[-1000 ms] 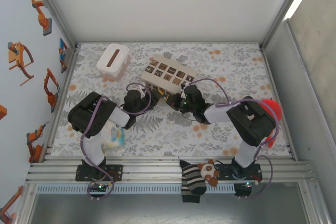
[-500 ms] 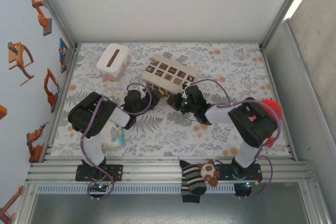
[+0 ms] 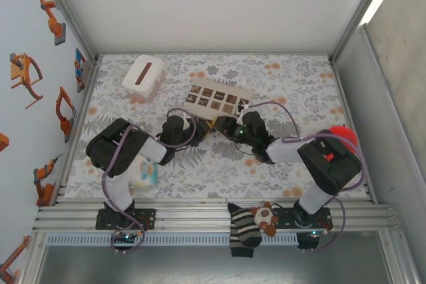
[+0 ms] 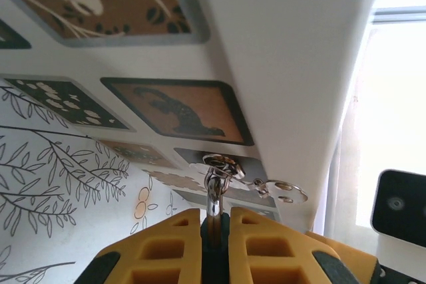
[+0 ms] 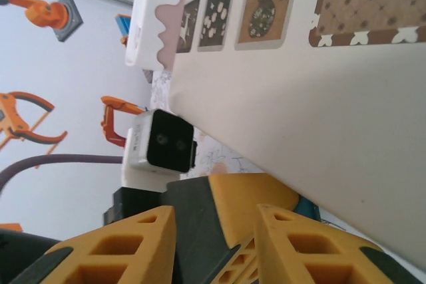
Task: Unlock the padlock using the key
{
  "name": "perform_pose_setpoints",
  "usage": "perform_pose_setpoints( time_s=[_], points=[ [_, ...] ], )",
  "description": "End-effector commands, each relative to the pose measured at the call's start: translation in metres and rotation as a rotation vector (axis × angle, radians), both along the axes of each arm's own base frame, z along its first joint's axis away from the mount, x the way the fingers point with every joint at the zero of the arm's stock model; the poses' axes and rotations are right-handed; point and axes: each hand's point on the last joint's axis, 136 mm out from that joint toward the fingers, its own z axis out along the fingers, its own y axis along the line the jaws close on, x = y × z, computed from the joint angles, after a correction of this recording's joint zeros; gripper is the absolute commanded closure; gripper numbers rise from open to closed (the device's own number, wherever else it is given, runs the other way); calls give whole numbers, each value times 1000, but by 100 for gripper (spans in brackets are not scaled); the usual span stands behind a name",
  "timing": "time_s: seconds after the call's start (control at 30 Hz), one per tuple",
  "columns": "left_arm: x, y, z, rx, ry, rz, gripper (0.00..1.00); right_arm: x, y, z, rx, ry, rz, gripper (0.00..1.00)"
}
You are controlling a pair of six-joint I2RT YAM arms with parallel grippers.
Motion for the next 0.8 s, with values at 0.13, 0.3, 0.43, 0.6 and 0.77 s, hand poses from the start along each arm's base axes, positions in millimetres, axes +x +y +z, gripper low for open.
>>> perform_pose_setpoints(
  time_s=[0.13, 0.3, 0.43, 0.6, 0.77],
  points=[
    [0, 0, 13, -12, 16, -3, 100, -15, -37, 6, -197, -96, -27, 59],
    [-3, -1, 17, 11, 64, -18, 100, -39, -68, 39, -562, -394, 77, 57],
    [-4, 0, 21, 54, 87, -24, 100, -57, -78, 67, -725, -618, 169, 56],
    [-6, 7, 24, 111, 106, -19, 100, -78, -67, 87, -959, -941, 305, 57],
    [-6, 9, 30, 118, 118, -17, 100, -88, -47, 65, -1294, -1235, 511, 56]
  ],
)
